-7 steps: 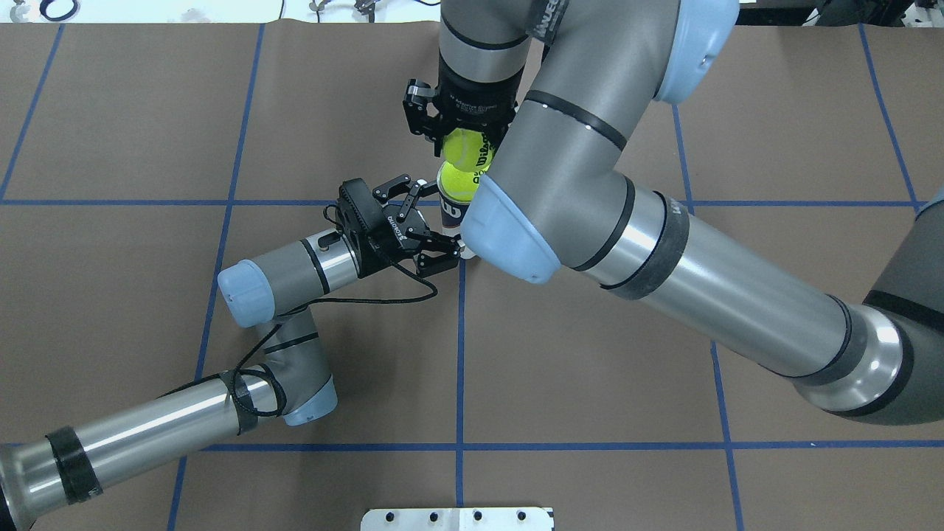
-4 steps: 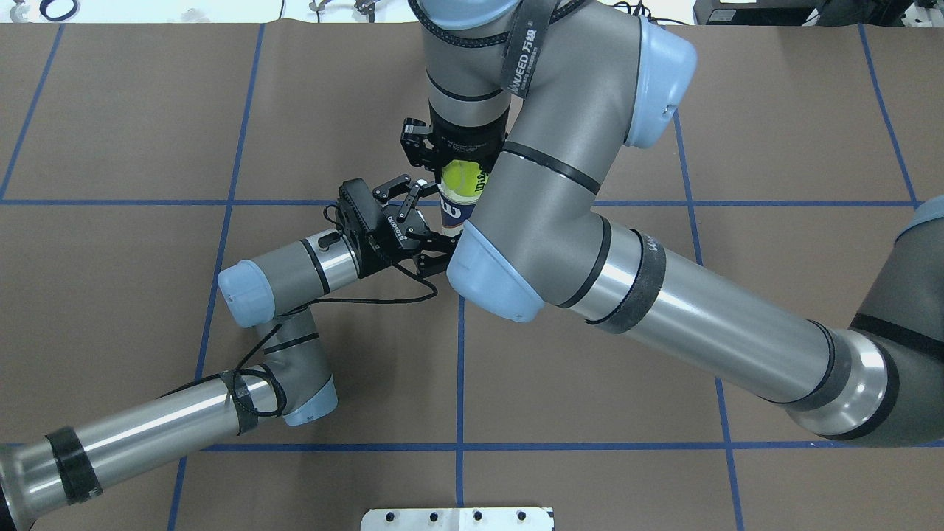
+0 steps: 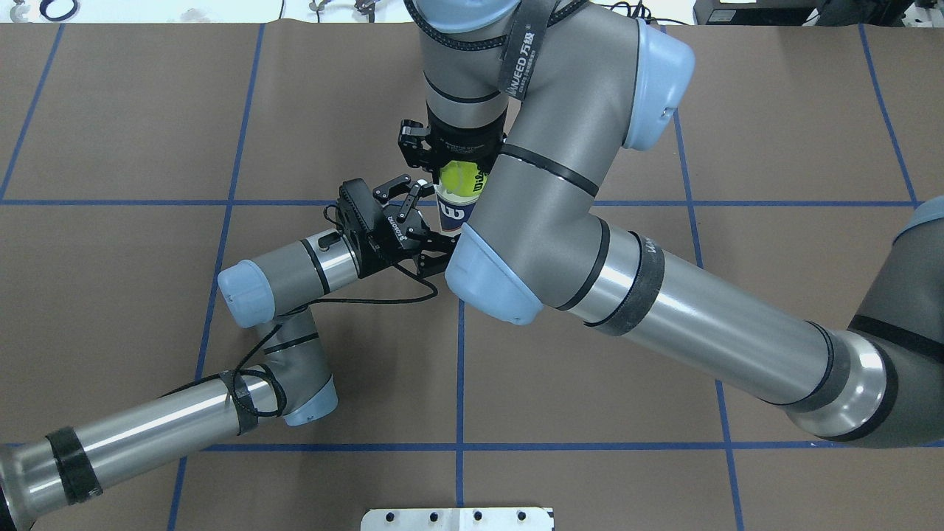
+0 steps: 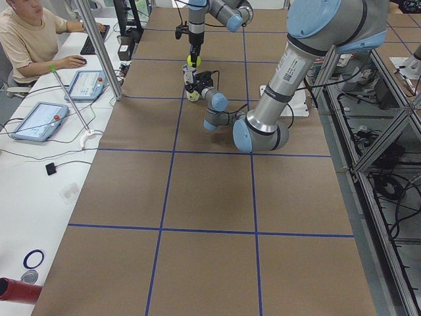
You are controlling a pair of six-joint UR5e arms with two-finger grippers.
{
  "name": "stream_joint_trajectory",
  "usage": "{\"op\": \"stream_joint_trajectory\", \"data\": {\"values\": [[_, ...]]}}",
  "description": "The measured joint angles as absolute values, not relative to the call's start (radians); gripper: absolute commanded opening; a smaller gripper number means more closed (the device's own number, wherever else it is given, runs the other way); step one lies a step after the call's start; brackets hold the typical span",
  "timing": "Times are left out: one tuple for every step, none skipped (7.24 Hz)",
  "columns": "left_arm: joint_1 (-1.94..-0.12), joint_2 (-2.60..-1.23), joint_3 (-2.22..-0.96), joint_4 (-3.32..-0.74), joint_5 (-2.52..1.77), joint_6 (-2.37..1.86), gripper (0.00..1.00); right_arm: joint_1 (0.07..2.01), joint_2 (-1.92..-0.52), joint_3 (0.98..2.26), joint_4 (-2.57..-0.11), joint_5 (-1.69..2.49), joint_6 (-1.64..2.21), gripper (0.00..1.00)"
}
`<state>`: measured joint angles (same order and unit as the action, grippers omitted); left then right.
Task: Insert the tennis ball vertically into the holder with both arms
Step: 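Lower the second ball into the can and open the right gripper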
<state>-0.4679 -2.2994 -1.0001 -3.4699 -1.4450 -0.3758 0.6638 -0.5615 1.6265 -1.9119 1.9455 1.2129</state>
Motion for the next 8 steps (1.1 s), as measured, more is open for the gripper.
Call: {"op": "stream_joint_trajectory", "data": {"values": [[-0.468,-2.299,-1.000,-3.470,-1.445,-0.376,0.99,0.664,-0.564,1.626,-1.899,1.944,1.211,1.00],[-0.468,-2.299,-1.000,-3.470,-1.445,-0.376,0.99,0.664,-0.565,1.625,-1.892,1.943,1.210,1.00],[-0.468,-2.299,-1.000,-3.470,-1.445,-0.376,0.99,0.665,-0.564,1.627,-1.889,1.942,1.200,0.97],[-0.468,-2.299,-1.000,-3.470,-1.445,-0.376,0.99,0.667,-0.563,1.629,-1.887,1.942,1.185,0.63],[-0.468,-2.299,-1.000,-3.470,-1.445,-0.376,0.99,0.670,-0.562,1.630,-1.887,1.942,1.174,0.48],[-0.468,-2.299,-1.000,-3.470,-1.445,-0.376,0.99,0.673,-0.563,1.630,-1.886,1.943,1.158,0.53],[-0.468,-2.299,-0.999,-3.471,-1.445,-0.376,0.99,0.675,-0.567,1.629,-1.885,1.942,1.128,0.54],[-0.468,-2.299,-0.999,-3.471,-1.445,-0.376,0.99,0.677,-0.571,1.627,-1.883,1.942,1.102,0.56]]}}
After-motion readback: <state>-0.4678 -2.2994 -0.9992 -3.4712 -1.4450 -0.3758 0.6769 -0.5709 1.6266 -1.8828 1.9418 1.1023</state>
